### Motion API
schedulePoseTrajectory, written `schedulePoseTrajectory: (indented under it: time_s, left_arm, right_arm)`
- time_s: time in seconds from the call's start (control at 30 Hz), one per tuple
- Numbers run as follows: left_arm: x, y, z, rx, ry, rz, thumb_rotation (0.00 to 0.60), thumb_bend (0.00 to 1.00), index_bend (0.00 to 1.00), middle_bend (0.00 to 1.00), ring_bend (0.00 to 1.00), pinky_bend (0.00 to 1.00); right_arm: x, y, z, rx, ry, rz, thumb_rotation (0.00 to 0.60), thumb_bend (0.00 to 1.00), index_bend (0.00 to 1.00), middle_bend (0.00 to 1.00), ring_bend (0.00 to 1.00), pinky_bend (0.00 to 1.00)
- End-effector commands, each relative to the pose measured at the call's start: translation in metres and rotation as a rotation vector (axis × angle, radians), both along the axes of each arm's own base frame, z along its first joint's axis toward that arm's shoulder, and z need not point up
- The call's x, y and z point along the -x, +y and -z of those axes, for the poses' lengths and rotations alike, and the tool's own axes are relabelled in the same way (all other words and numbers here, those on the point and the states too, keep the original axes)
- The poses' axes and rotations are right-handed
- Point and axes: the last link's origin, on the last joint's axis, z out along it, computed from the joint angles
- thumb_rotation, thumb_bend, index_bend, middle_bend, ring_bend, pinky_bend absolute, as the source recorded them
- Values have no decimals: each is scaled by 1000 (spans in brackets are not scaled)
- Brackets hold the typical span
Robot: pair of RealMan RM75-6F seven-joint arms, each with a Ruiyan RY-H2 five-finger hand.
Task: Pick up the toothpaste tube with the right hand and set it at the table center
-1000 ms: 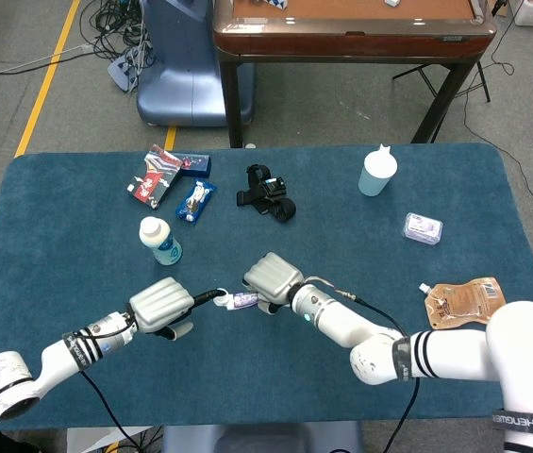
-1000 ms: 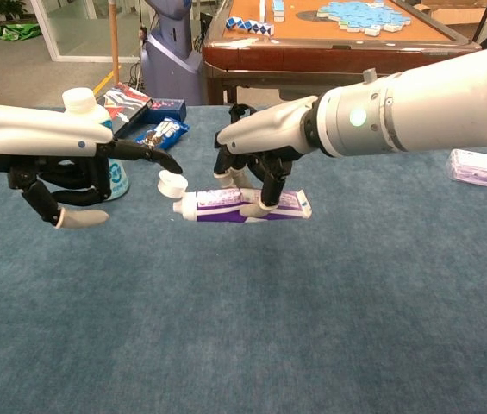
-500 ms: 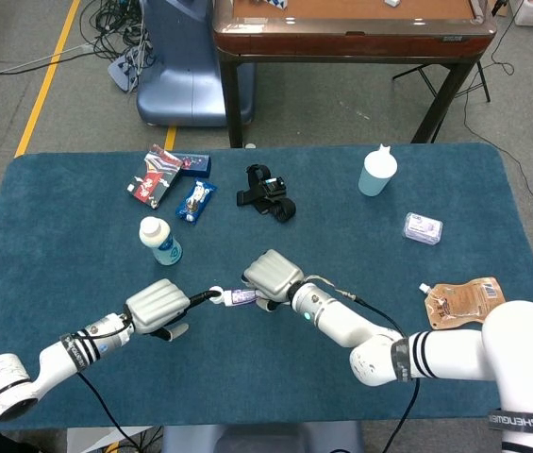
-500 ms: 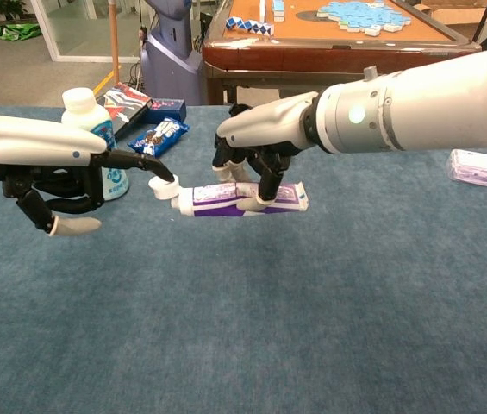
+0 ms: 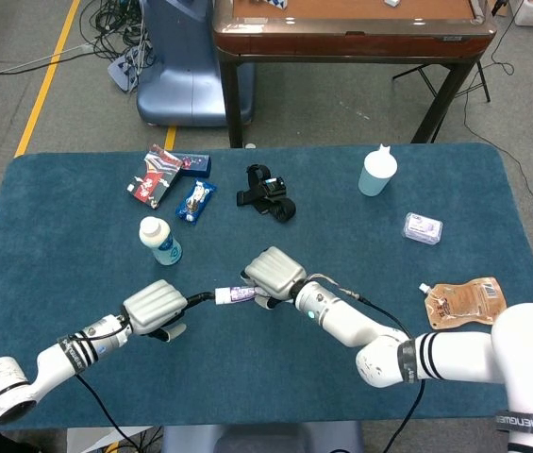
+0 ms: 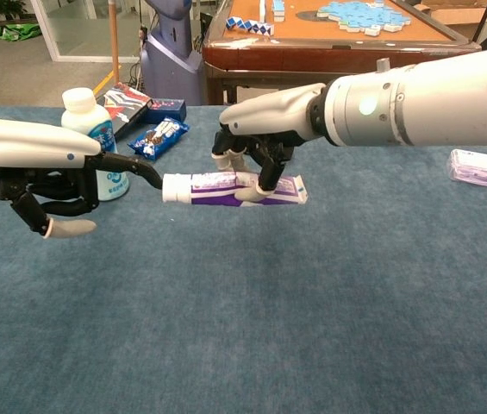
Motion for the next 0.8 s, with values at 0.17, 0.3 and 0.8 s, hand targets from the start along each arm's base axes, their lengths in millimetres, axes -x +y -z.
schedulePoseTrajectory:
  time_s: [0.17,0.3,0.8]
  left_arm:
    - [10,-1,-12,-57,-42,-44,600,424,51,786,777,885]
    - [24,1,-31,-126,-132,-156,600,424,16,625,612,805]
    - [51,-9,-68,-208,-589,-529,108,150,0,110,141,363]
  right_arm:
    - [11,1,-5,-2,-18,35,600,837,866,783,645,403]
    - [20,7,-9,-17,-67,69,600,837,866,783,644,422]
    - [34,34,14,-126,-349,212,600,837,866,783,669,534]
